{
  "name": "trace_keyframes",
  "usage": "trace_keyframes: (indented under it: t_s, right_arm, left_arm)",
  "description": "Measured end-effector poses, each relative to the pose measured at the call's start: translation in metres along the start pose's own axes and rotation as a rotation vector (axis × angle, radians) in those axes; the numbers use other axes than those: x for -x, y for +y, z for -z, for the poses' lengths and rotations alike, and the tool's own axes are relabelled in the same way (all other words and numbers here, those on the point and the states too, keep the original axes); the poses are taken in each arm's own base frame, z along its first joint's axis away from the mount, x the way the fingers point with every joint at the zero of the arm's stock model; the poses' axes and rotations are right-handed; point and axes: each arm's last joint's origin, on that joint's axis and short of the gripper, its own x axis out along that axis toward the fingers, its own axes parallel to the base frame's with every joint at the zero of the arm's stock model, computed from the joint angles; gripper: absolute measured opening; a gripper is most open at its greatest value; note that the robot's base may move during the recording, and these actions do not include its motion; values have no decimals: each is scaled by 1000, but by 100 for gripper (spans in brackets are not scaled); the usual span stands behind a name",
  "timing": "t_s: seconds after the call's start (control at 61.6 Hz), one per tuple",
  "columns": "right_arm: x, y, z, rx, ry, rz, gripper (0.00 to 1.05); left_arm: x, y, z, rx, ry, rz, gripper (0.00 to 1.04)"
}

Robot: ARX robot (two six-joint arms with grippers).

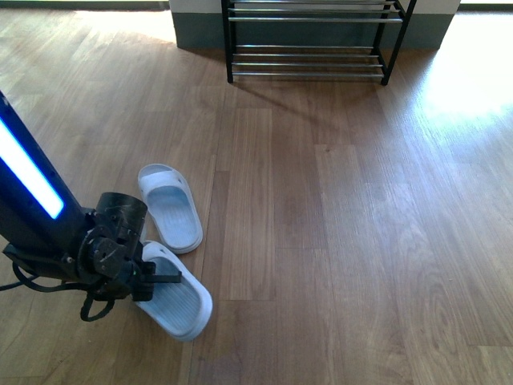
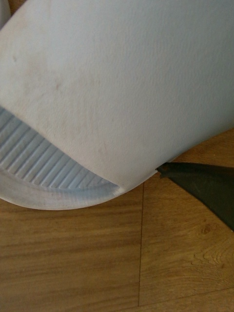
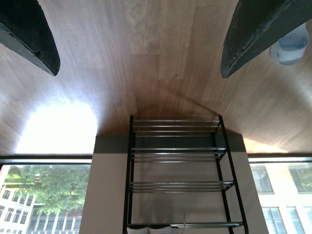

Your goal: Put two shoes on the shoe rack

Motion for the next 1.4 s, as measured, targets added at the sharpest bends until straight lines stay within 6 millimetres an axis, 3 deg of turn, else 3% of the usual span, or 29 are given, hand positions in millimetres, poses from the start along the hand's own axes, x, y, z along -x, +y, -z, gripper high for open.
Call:
trace_keyframes:
  t_s: [0.114, 0.389, 0.617, 0.844, 0.876, 1.022, 1.071, 1.12, 1.185, 1.395]
  right_arm:
    - [0, 0, 0, 0, 0, 0, 96]
    - [0, 0, 0, 0, 0, 0, 96]
    - [0, 0, 0, 0, 0, 0, 96]
    - [0, 0, 0, 0, 0, 0, 96]
    - [0, 0, 0, 0, 0, 0, 96]
    - [0, 0, 0, 0, 0, 0, 96]
    - [0, 0, 0, 0, 0, 0, 96]
    - [0, 0, 0, 0, 0, 0, 96]
    - [0, 0, 0, 0, 0, 0, 96]
    - [0, 0, 0, 0, 0, 0, 96]
  left_arm:
    - [20, 8, -3, 74, -4, 27, 2]
    - [108, 36, -21, 209, -138, 27, 2]
    - [173, 67, -8, 215, -276, -43, 2]
    - [251, 96, 20, 200, -461, -162, 2]
    - [270, 104, 31, 219, -487, -182, 2]
    - [319, 124, 77, 263, -519, -252, 2]
    - [340, 132, 102, 280, -583, -304, 2]
    - [357, 134, 107, 293, -702, -344, 2]
    - [365, 134, 107, 284, -764, -349, 2]
    - [365, 134, 107, 273, -763, -353, 2]
